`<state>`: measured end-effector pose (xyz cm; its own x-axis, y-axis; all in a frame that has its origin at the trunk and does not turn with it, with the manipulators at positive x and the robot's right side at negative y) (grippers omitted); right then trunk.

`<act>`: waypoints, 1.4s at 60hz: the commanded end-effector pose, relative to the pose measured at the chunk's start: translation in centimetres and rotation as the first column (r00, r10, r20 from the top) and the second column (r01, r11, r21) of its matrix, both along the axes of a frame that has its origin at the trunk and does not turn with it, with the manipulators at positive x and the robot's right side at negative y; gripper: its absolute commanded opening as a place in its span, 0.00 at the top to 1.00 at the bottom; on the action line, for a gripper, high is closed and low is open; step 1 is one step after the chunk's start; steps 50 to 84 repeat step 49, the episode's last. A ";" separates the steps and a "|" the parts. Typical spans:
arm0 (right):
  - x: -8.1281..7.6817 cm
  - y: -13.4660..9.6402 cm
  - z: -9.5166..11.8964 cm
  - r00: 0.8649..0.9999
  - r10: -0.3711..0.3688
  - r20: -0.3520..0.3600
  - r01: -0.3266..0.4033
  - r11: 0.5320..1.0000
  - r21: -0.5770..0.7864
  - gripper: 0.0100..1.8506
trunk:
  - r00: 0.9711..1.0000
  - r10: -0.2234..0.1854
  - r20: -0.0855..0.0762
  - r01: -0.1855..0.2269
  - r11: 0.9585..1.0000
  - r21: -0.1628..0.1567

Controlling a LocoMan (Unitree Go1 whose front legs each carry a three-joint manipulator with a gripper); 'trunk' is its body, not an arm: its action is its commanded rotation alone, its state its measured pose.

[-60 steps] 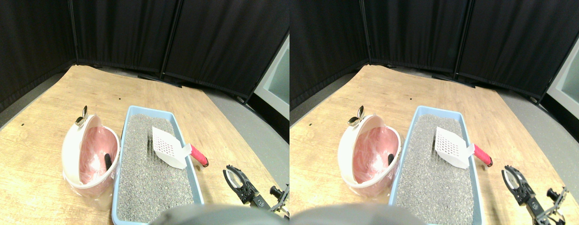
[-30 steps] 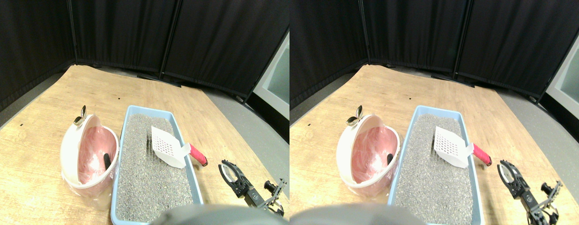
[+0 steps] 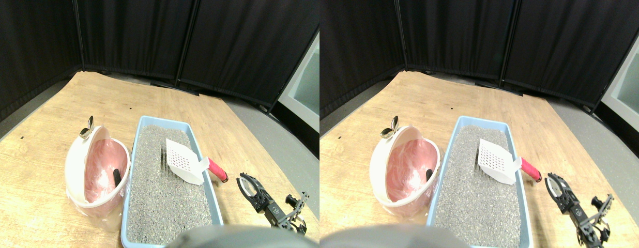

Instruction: Scoop (unimanual)

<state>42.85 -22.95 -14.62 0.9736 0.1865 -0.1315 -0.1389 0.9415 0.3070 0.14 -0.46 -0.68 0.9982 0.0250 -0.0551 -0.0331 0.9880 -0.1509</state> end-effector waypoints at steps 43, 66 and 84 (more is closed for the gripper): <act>0.3 0.7 0.5 0.999 0.004 0.036 -0.004 1.000 0.007 0.97 | 1.000 0.025 0.010 -0.025 0.999 -0.022; 0.2 0.7 0.6 0.999 0.004 0.035 -0.004 1.000 0.002 0.97 | 1.000 0.024 0.010 -0.024 0.999 -0.025; 0.2 0.7 0.6 0.999 0.004 0.035 -0.004 1.000 0.002 0.97 | 1.000 0.024 0.010 -0.024 0.999 -0.025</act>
